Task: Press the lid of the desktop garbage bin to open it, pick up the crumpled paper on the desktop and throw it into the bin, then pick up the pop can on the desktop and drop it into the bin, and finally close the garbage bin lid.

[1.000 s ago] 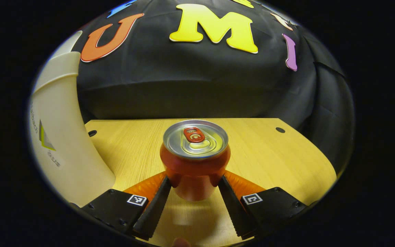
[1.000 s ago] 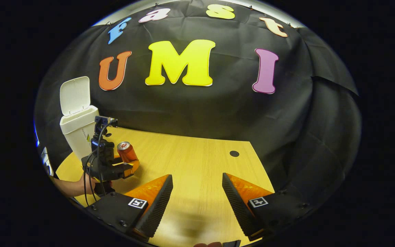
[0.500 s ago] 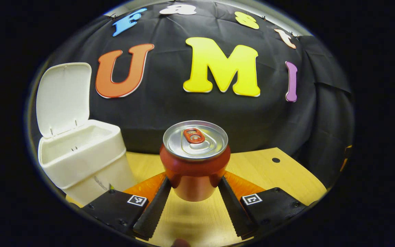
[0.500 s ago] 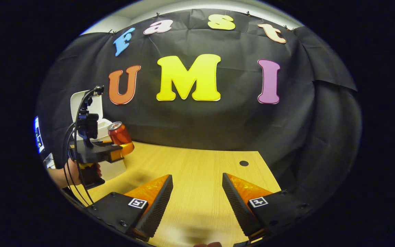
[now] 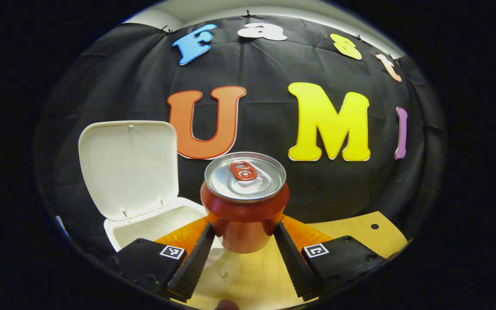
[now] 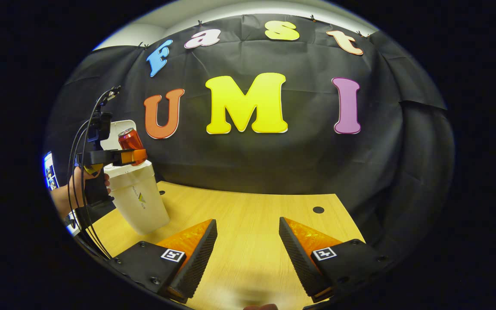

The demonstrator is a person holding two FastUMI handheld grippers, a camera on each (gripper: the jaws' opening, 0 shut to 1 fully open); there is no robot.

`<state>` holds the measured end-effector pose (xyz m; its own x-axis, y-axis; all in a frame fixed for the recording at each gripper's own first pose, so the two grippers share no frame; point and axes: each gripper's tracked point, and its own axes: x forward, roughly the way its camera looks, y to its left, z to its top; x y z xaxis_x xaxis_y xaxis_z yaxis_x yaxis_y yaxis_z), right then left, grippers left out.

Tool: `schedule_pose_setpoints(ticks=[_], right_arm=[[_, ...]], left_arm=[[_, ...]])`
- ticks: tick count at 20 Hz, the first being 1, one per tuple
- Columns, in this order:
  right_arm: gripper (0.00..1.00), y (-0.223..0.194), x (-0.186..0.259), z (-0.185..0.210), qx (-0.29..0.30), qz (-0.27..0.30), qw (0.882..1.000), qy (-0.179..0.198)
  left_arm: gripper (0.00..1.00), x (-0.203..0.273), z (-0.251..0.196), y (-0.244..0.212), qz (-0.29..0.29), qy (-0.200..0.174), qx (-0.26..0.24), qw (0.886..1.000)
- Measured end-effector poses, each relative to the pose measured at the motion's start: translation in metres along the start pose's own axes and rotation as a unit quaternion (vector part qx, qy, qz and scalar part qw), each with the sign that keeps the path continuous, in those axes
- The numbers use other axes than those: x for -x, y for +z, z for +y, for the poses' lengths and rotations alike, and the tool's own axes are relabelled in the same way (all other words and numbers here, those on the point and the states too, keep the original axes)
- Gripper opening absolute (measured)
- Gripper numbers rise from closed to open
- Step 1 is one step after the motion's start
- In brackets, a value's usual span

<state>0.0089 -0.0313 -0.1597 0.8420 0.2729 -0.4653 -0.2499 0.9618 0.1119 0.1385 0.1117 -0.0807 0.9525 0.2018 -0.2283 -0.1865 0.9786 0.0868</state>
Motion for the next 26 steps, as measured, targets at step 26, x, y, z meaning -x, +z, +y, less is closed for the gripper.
schedule_pose_setpoints(ticks=[26], right_arm=[[0.92, 0.011, -0.034, 0.061, -0.013, 0.006, 0.999, 0.051]], left_arm=[[0.88, -0.008, 0.125, -0.042, 0.107, 0.117, -0.004, 0.987]])
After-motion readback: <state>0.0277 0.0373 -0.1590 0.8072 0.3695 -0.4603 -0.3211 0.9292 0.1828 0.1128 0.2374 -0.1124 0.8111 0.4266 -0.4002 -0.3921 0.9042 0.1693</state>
